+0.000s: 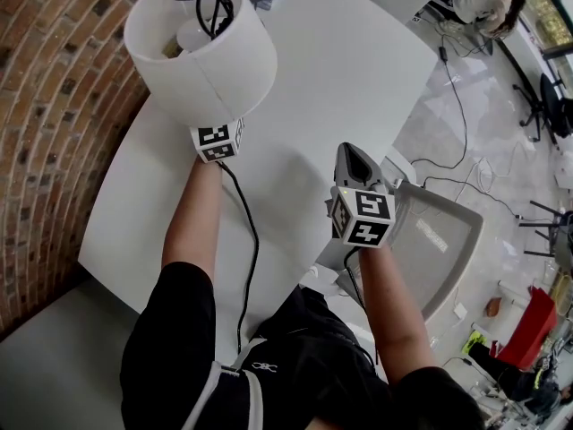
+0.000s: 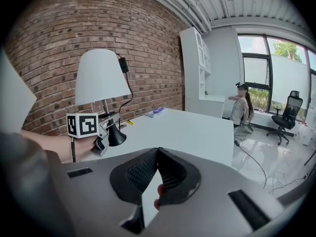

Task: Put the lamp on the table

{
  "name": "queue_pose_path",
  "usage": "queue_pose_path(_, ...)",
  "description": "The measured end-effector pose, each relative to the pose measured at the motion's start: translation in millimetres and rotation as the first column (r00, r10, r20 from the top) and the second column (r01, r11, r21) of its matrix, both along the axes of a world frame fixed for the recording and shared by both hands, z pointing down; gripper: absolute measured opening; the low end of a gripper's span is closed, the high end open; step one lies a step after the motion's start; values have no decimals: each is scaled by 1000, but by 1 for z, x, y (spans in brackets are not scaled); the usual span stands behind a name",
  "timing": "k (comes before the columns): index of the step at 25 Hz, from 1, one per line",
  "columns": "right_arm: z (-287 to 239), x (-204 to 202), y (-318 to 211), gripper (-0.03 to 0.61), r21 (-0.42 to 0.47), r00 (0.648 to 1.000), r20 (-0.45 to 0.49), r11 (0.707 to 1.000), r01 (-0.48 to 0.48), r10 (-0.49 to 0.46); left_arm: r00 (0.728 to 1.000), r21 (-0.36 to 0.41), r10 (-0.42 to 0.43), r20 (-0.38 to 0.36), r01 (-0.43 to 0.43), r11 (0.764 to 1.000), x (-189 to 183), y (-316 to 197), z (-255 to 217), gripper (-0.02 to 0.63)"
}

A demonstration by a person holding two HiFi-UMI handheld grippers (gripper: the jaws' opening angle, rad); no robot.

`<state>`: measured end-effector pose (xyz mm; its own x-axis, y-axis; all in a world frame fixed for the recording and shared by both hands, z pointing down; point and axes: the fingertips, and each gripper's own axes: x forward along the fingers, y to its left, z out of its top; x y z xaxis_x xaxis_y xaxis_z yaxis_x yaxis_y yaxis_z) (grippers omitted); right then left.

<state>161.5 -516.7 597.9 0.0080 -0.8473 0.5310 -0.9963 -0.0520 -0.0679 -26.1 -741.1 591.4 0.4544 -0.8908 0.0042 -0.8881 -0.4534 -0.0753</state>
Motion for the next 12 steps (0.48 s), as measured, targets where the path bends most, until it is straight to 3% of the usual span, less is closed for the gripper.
queue_pose_path(4,-4,0,6,-1,7,1000,5,1000,-6,6,999,-45,-43,-7,43,998,-5,2,8,135)
queue_pose_path(7,-9,0,14,-2,13,1000,3,1000,-2,2,997,-106,-67,-37,62,992,-13,10,21,209)
queue_pose_path(11,-15,1,30,-2,19,1000,17,1000,3,-3,995,-151,-89,-34,83,985,-20,34,21,201)
queue_pose_path(12,-17,0,35,-2,19,1000,23,1000,7,-7,996,-166,-82,-27,76,983,-20,44,21,162)
